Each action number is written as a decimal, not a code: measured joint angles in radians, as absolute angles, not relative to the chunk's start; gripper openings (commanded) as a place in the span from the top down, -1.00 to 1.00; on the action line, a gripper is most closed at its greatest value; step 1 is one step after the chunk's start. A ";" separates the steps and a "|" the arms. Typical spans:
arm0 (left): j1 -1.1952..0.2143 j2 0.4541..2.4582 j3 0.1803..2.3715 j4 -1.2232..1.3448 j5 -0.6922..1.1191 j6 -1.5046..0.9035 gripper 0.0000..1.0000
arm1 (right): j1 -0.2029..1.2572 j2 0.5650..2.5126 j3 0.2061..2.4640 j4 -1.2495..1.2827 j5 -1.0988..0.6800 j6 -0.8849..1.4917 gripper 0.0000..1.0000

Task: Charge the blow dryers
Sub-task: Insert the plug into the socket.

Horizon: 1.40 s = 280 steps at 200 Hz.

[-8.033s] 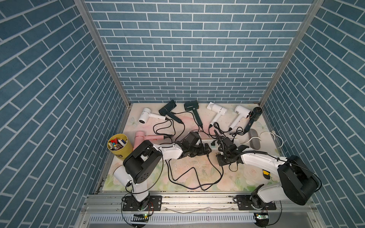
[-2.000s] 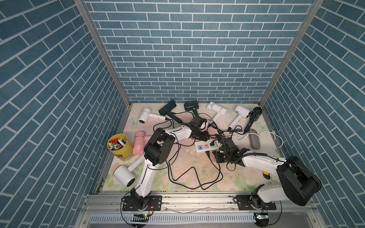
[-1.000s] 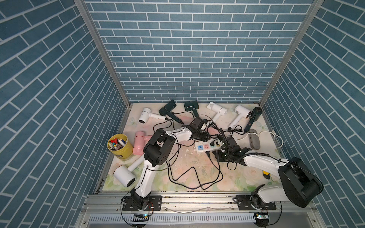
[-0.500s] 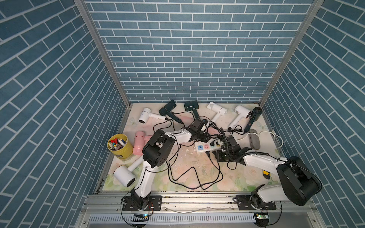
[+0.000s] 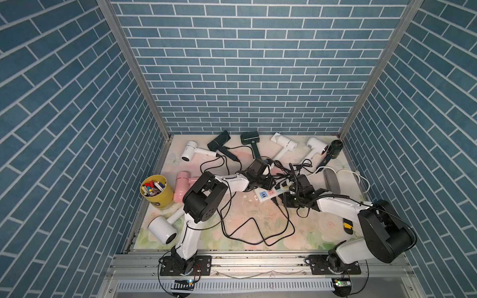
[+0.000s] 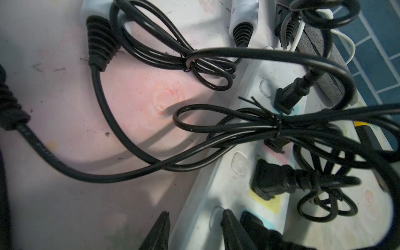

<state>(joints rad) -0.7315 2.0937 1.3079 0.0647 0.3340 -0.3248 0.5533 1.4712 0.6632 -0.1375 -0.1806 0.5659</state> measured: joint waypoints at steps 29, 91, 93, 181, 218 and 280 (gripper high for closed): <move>-0.731 2.094 1.312 0.057 0.334 -0.323 0.17 | 0.552 1.500 0.709 -0.199 -0.182 0.515 1.00; -0.732 2.094 1.322 0.037 0.341 -0.321 0.17 | 0.544 1.508 0.759 -0.283 -0.176 0.414 1.00; -0.732 2.094 1.322 0.036 0.341 -0.321 0.17 | 0.544 1.508 0.759 -0.284 -0.176 0.412 1.00; -0.732 2.094 1.322 0.038 0.345 -0.322 0.18 | 0.542 1.550 0.828 -0.368 -0.179 0.410 1.00; -0.731 2.094 1.316 0.047 0.345 -0.323 0.18 | 0.542 1.549 0.826 -0.368 -0.180 0.408 0.92; -0.728 2.091 1.310 0.036 0.382 -0.322 0.18 | 0.532 1.502 0.768 -0.307 -0.173 0.374 0.50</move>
